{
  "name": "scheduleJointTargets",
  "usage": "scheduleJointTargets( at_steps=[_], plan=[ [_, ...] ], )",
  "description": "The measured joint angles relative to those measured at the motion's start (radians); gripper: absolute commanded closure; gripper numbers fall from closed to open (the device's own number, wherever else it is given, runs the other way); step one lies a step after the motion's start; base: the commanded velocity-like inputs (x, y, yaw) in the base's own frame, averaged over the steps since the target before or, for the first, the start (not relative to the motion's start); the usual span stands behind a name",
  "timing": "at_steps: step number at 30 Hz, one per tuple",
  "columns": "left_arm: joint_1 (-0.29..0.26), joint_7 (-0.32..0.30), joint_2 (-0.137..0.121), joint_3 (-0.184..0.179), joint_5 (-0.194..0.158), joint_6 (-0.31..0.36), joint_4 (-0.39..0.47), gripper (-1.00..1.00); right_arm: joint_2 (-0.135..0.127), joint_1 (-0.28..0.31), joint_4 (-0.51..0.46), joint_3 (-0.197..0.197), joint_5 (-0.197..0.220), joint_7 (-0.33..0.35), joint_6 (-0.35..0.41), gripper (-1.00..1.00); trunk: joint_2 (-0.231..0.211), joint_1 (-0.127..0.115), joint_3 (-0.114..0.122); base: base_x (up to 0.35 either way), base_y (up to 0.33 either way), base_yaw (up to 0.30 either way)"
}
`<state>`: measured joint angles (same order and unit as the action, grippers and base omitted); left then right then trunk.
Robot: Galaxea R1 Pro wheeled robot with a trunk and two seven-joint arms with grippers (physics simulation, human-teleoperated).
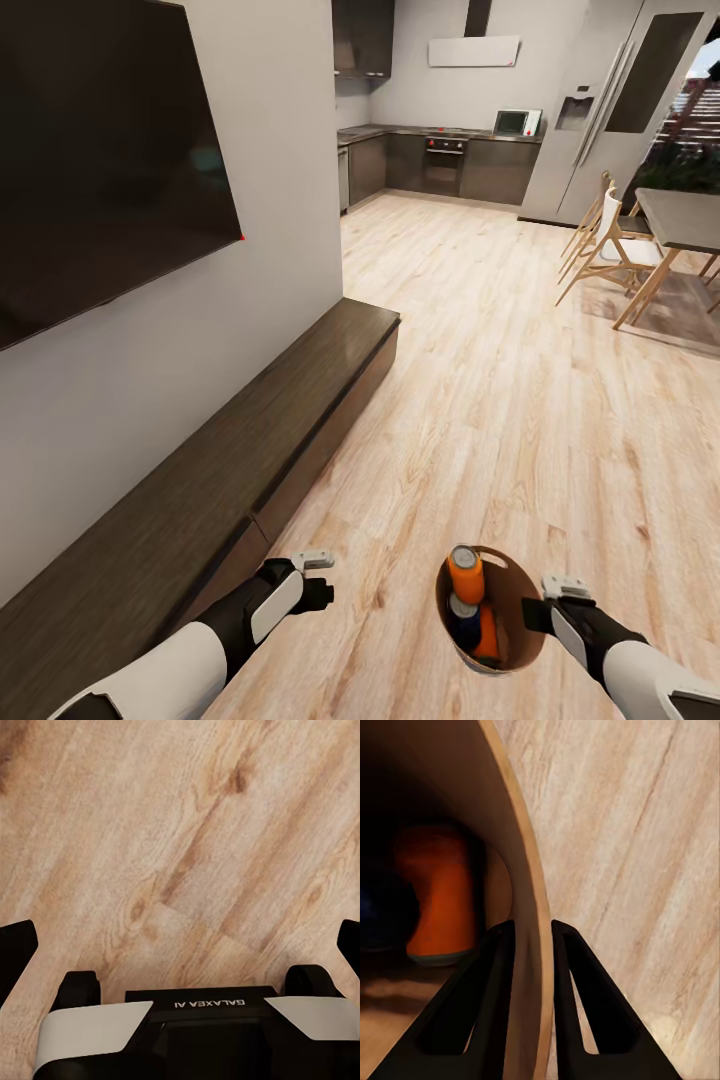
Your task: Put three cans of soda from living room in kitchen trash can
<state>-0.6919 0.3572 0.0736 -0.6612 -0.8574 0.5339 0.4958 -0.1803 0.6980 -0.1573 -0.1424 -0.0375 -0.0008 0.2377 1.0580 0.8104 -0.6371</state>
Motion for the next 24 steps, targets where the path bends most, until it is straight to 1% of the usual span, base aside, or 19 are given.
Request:
scheduleJointTargets(
  at_steps=[1, 2, 4, 5, 7, 9, 15, 24],
  plan=[
    [0.0, 0.0, 0.0, 0.0, 0.0, 0.0, 0.0, -1.0, 0.0, -0.001, 0.002, -0.01, 0.014, 0.016, -0.005, 1.0, 0.0, 0.0, 0.0, 0.0, 0.0, 0.0],
    [0.0, 0.0, 0.0, 0.0, 0.0, 0.0, 0.0, -1.0, 0.0, 0.0, 0.001, -0.017, 0.007, 0.027, -0.009, 1.0, 0.0, 0.0, 0.0, 0.0, 0.0, 0.0],
    [0.0, 0.0, 0.0, 0.0, 0.001, 0.0, 0.0, -1.0, -0.001, -0.002, 0.006, 0.001, 0.0, 0.053, -0.017, 1.0, 0.0, 0.0, 0.0, 0.0, 0.0, 0.0],
    [0.0, 0.0, 0.0, 0.0, 0.001, -0.001, 0.0, -1.0, -0.001, -0.003, 0.007, -0.004, 0.003, 0.059, -0.018, 1.0, 0.0, 0.0, 0.0, 0.0, 0.0, 0.0],
    [0.0, 0.0, 0.0, 0.0, 0.001, -0.001, 0.0, -1.0, -0.001, -0.003, 0.006, -0.012, -0.002, 0.067, -0.021, 1.0, 0.0, 0.0, 0.0, 0.0, 0.0, 0.0],
    [0.0, 0.0, 0.0, 0.0, 0.001, -0.001, 0.0, -1.0, -0.001, -0.005, 0.012, -0.006, -0.003, 0.074, -0.023, 1.0, 0.0, 0.0, 0.0, 0.0, 0.0, 0.0],
    [0.0, -0.001, 0.0, 0.0, 0.0, -0.003, 0.0, -1.0, 0.0, -0.013, 0.019, -0.007, -0.004, 0.082, -0.027, 1.0, 0.0, 0.0, 0.0, 0.0, 0.0, 0.0],
    [0.0, -0.001, 0.0, 0.0, -0.002, -0.007, 0.0, -1.0, 0.001, -0.015, 0.019, -0.008, -0.004, 0.083, -0.028, 1.0, 0.063, 0.034, -0.028, 0.0, 0.0, 0.0]
  ],
)
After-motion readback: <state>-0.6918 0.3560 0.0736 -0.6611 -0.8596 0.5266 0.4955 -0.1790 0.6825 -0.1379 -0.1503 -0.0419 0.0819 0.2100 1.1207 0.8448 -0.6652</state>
